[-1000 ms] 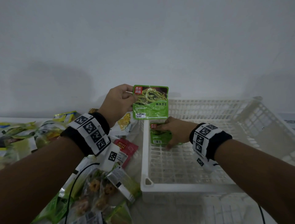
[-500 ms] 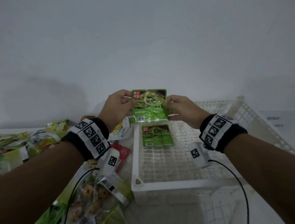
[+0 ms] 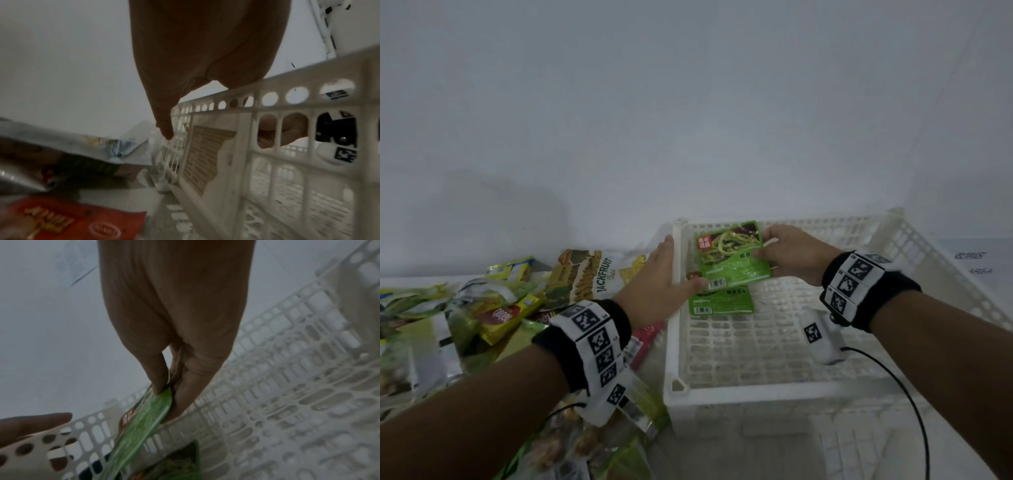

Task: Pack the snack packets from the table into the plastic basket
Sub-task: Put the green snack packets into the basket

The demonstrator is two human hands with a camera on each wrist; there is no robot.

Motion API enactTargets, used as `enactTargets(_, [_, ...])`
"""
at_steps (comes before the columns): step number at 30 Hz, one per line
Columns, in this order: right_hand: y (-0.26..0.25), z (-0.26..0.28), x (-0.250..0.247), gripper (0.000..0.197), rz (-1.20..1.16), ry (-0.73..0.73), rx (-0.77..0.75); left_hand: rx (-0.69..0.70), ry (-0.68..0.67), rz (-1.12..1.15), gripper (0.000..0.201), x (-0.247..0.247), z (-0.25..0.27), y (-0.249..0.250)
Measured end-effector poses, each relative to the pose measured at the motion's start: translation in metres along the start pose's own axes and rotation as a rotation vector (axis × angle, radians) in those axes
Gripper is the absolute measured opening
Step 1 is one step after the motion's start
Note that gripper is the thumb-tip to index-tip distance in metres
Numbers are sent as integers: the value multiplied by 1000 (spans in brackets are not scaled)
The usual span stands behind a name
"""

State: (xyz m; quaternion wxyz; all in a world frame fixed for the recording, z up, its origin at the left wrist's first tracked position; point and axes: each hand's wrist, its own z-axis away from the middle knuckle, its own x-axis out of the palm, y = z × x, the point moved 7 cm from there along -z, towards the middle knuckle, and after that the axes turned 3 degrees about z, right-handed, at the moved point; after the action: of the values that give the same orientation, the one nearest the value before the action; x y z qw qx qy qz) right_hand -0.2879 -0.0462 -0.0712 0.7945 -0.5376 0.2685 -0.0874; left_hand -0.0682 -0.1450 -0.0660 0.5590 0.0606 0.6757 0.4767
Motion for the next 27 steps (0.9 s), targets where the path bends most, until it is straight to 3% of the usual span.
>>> enactTargets(3, [11, 0, 8, 16, 92, -37, 56, -84, -46, 129, 99, 8, 2, -5])
enactTargets(8, [12, 0, 21, 12, 196, -40, 77, -77, -51, 147, 91, 7, 7, 1])
enactTargets(10, [8, -1, 22, 13, 361, -21, 56, -80, -52, 137, 88, 7, 9, 4])
enactTargets(12, [5, -4, 24, 22, 608, -28, 36, -80, -38, 135, 85, 7, 11, 6])
enactTargets(16, [6, -6, 33, 59, 987, -53, 10, -68, -24, 133, 83, 6, 10, 5])
enactTargets(19, [-3, -7, 44, 65, 1086, -44, -140, -74, -22, 164, 83, 7, 10, 3])
enactTargets(22, [-2, -7, 67, 69, 1133, -210, -275, -88, -13, 185, 83, 8, 8, -1])
enactTargets(24, [2, -5, 80, 78, 1203, -311, -286, -96, -5, 192, 83, 8, 6, -2])
enactTargets(27, [6, -5, 89, 79, 1269, -344, -304, -91, 4, 182, 82, 9, 4, -4])
